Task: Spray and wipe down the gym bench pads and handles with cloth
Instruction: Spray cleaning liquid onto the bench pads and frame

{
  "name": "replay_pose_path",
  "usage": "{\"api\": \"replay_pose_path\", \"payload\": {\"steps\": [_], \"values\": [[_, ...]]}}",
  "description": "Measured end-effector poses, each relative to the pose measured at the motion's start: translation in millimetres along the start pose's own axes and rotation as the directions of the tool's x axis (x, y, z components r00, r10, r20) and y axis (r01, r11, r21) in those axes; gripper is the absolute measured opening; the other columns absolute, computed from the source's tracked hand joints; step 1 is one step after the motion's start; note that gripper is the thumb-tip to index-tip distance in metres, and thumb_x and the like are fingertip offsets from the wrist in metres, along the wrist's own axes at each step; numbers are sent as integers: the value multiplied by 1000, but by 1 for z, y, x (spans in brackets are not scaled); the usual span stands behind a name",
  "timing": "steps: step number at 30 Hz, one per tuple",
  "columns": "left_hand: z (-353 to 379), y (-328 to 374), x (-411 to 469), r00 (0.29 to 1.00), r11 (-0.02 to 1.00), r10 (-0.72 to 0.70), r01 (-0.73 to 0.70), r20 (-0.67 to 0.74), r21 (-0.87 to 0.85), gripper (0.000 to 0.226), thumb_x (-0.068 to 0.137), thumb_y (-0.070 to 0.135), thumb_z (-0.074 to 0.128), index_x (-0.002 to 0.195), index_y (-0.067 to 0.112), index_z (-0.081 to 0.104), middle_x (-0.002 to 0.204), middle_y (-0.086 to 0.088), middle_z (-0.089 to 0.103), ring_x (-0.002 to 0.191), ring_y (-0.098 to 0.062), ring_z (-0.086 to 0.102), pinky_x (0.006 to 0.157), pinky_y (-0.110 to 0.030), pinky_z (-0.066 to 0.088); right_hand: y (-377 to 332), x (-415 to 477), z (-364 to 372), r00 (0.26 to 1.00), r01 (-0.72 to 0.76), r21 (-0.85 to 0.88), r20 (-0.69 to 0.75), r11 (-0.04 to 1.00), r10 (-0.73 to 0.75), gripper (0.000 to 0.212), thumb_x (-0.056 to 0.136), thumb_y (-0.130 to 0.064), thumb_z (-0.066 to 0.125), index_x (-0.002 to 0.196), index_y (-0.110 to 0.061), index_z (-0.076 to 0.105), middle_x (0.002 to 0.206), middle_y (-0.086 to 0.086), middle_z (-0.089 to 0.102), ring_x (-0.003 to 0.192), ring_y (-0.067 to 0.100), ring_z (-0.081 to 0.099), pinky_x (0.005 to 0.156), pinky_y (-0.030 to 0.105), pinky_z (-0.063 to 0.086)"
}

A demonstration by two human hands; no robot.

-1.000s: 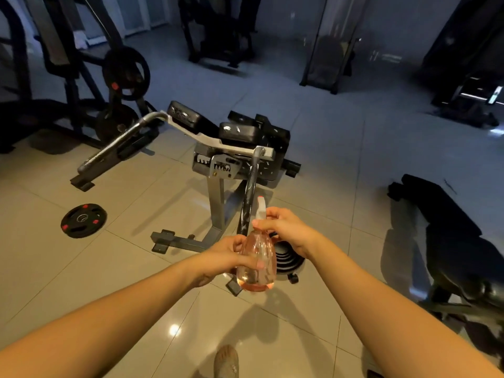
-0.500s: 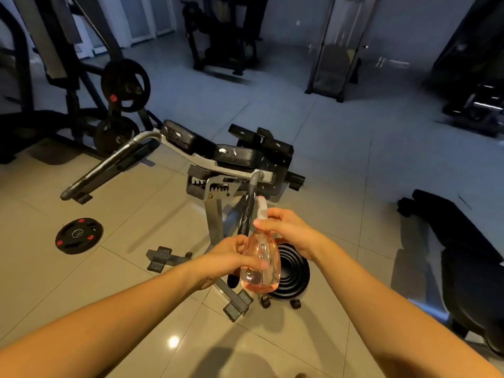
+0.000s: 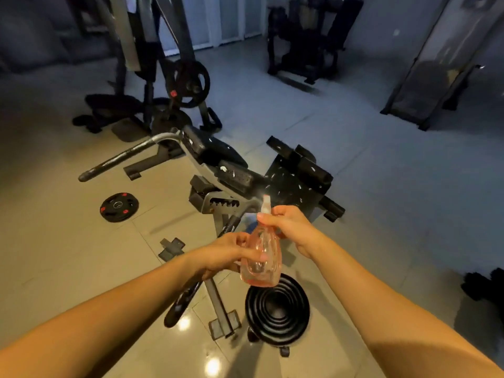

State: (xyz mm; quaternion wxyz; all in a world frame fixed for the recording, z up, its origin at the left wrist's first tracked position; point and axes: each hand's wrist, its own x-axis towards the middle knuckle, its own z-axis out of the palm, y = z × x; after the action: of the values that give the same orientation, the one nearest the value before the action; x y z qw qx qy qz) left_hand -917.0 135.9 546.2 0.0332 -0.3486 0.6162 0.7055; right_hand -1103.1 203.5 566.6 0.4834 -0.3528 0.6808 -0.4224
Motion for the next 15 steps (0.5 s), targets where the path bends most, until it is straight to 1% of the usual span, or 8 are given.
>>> {"api": "replay_pose_path", "payload": {"steps": [2, 4, 6, 8, 9, 12, 13, 15], "values": [[17, 6, 10, 1000, 1000, -12, 12, -22, -11, 62, 74, 37, 89, 129, 20, 65, 121, -3, 73, 114, -22, 70, 107, -49, 51, 3, 4, -20, 999, -23, -3, 48, 1000, 24, 18, 90, -34, 76, 94, -17, 71, 80, -4, 73, 72, 6, 69, 63, 21, 50], [31, 11, 20, 999, 999, -19, 17, -43, -29, 69, 68, 40, 91, 129, 21, 64, 123, -3, 72, 115, -22, 69, 106, -49, 52, 7, 8, -38, 994, -51, 0, 97, 999, 51, 23, 90, -34, 75, 107, -18, 72, 90, -2, 77, 82, 11, 72, 69, 25, 51], [41, 13, 31, 998, 999, -31, 29, -57, -35, 73, 65, 41, 91, 129, 21, 63, 124, -4, 72, 115, -22, 69, 105, -48, 52, 14, 13, -52, 989, -74, 20, 126, 997, 71, 27, 90, -32, 75, 114, -20, 71, 96, 0, 78, 89, 15, 73, 73, 28, 53], [48, 15, 43, 997, 999, -42, 41, -57, -30, 69, 67, 38, 91, 127, 19, 64, 122, -5, 73, 113, -23, 70, 105, -49, 53, 22, 17, -63, 987, -102, 50, 131, 994, 95, 29, 90, -28, 76, 117, -20, 68, 98, 1, 77, 84, 11, 74, 68, 25, 53], [52, 16, 49, 997, 999, -45, 44, -56, -29, 62, 71, 34, 90, 125, 18, 65, 119, -5, 74, 111, -23, 71, 104, -47, 54, 25, 20, -69, 986, -112, 51, 128, 992, 105, 30, 91, -27, 76, 118, -19, 68, 98, 0, 76, 80, 8, 73, 64, 22, 53], [61, 21, 66, 998, 999, -42, 41, -54, -28, 40, 81, 22, 85, 117, 18, 68, 110, -2, 77, 103, -19, 74, 93, -36, 59, 32, 27, -83, 987, -126, 23, 103, 992, 123, 28, 92, -25, 75, 118, -15, 69, 93, -1, 75, 74, 5, 71, 59, 18, 51], [63, 23, 71, 998, 999, -45, 43, -46, -33, 40, 83, 21, 83, 119, 16, 68, 111, -4, 77, 104, -19, 74, 92, -35, 59, 34, 30, -88, 987, -131, 18, 92, 991, 129, 29, 92, -26, 75, 117, -14, 69, 92, 0, 75, 75, 7, 71, 58, 18, 50], [66, 27, 81, 999, 998, -49, 49, -18, -32, 46, 83, 24, 83, 124, 11, 66, 115, -8, 76, 107, -22, 73, 96, -39, 58, 36, 34, -97, 987, -144, 11, 67, 990, 143, 31, 92, -27, 75, 118, -12, 69, 92, 1, 75, 78, 9, 71, 59, 19, 51]]}}
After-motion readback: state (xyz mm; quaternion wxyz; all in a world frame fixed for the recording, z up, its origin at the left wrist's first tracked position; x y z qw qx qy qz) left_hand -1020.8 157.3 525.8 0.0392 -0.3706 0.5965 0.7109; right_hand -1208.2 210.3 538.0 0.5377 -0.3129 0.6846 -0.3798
